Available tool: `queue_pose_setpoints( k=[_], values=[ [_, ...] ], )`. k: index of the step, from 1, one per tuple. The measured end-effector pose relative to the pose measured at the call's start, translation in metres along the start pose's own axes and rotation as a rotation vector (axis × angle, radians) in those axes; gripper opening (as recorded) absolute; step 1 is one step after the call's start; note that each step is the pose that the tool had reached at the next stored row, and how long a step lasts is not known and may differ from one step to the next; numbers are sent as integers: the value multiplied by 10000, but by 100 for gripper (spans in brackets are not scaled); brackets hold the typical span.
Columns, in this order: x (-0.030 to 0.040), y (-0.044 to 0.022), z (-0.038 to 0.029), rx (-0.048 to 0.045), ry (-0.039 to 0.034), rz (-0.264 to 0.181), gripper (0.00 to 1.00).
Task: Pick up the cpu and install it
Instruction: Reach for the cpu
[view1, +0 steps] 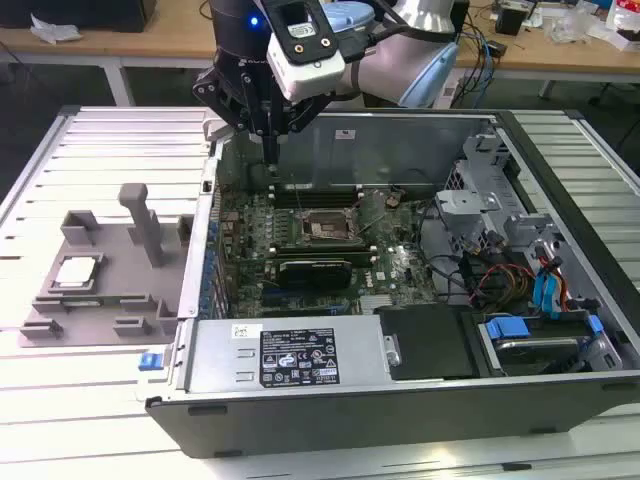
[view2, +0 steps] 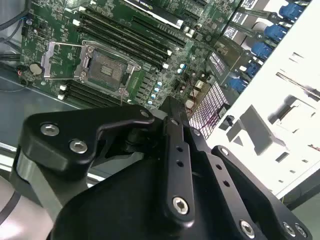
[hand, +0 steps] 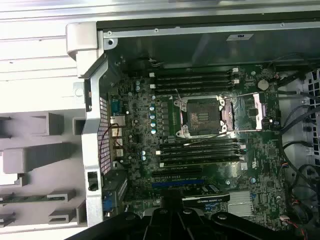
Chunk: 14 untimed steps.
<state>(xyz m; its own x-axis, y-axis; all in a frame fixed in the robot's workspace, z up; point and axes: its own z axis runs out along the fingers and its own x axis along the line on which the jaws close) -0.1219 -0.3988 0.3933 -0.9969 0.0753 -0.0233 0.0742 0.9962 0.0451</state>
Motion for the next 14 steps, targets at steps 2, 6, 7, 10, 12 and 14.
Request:
queue_pose_setpoints(
  k=[2, 6, 7, 10, 12, 14],
  values=[
    [0, 0, 0, 0, 0, 0, 11],
    [0, 0, 0, 0, 0, 0, 11],
    [0, 0, 0, 0, 0, 0, 11],
    [0, 0, 0, 0, 0, 0, 11],
    [27, -2, -1, 0, 0, 0, 11],
    [59, -4, -2, 0, -1, 0, 11]
  ],
)
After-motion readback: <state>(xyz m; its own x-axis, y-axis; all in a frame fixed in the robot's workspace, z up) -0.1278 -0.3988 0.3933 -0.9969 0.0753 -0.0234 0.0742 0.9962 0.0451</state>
